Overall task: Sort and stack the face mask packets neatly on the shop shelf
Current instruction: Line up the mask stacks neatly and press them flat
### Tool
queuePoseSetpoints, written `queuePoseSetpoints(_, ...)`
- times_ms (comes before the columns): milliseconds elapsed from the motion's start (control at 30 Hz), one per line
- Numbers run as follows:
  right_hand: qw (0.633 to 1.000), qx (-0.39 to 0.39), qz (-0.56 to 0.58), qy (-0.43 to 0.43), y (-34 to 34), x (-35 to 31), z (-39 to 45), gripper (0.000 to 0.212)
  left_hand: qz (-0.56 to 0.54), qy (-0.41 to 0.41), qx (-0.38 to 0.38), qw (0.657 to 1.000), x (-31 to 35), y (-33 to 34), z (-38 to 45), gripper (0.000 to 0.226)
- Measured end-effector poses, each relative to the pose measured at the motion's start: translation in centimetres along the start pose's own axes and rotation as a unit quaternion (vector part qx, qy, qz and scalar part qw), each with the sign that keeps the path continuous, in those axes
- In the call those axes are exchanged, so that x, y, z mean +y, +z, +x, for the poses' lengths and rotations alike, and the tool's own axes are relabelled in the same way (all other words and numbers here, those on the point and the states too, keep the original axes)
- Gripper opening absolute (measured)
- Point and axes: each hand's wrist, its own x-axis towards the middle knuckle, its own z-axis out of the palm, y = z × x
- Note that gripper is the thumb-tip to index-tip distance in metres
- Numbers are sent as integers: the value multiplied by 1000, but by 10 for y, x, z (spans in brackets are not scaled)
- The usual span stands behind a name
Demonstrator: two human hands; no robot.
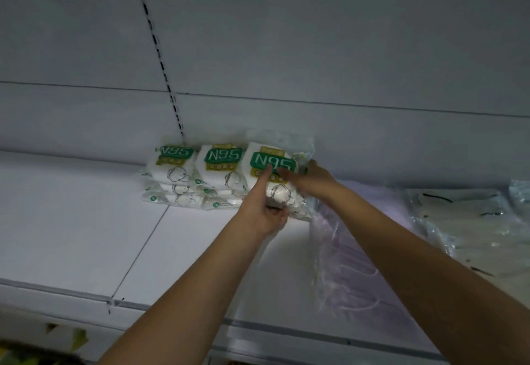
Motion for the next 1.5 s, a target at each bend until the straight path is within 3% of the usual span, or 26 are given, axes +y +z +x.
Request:
queuePoseSetpoints(133,988,18,152,11,-10,8,-15,74,49,37,-13,998,-2,18,2,43)
queuePoseSetpoints(233,933,-17,360,-6,-14,24,-29,80,70,93,-23,993,-12,33,4,31)
queuePoseSetpoints(300,904,-27,424,-46,-17,29,-40,59,76,137,-51,986,-15,36,7,65)
queuePoseSetpoints(367,904,-19,419,-83,-23,30,-45,47,112,199,-58,972,-13,34,14,107)
queuePoseSetpoints(433,915,9,391,-96,-29,24,-45,62,157,249,-74,953,-5,30,15,118)
queuePoseSetpoints(500,927,29,361,-101,-35,12,-44,88,177,291,-101,935,8,28,5,108)
queuePoseSetpoints(567,917,31,380,-120,-36,1,-43,99,169,330,-131,919,19,25,0,91)
queuePoseSetpoints(700,882,-9,442,-161,-30,-14,-40,79,146,335,-198,910,30,18,-13,68)
queuePoseSetpoints(800,899,-30,412,-143,-28,-14,-37,78,175,306,-226,908,36,3,-14,62)
queuePoseSetpoints(867,901,-27,412,-130,-28,-11,-36,80,210,266,-235,911,40,-9,-16,69)
queuePoseSetpoints(1000,884,-11,447,-135,-33,-1,-34,79,215,188,-295,912,60,-30,-22,115)
queuePoseSetpoints(1100,899,10,417,-132,-38,5,-30,98,204,179,-332,903,85,-37,-25,125)
queuePoseSetpoints(1167,918,40,372,-134,-38,7,-31,114,279,196,-308,888,100,-37,-26,130)
queuePoseSetpoints(1200,926,47,349,-137,-36,7,-33,120,355,207,-295,862,103,-33,-27,126)
queuePoseSetpoints(1267,934,43,328,-136,-31,5,-33,129,463,230,-264,814,96,-23,-27,94)
queuePoseSetpoints(1333,916,37,376,-137,-27,-2,-32,136,462,253,-226,820,87,-14,-21,61)
queuePoseSetpoints(1367,903,31,405,-142,-27,-5,-30,137,454,266,-215,823,84,-13,-16,58)
queuePoseSetpoints(1467,916,21,366,-160,-36,-10,-29,114,493,284,-178,803,89,-15,3,92)
queuePoseSetpoints(1500,926,14,337,-167,-40,-8,-27,109,527,278,-162,787,94,-15,5,93)
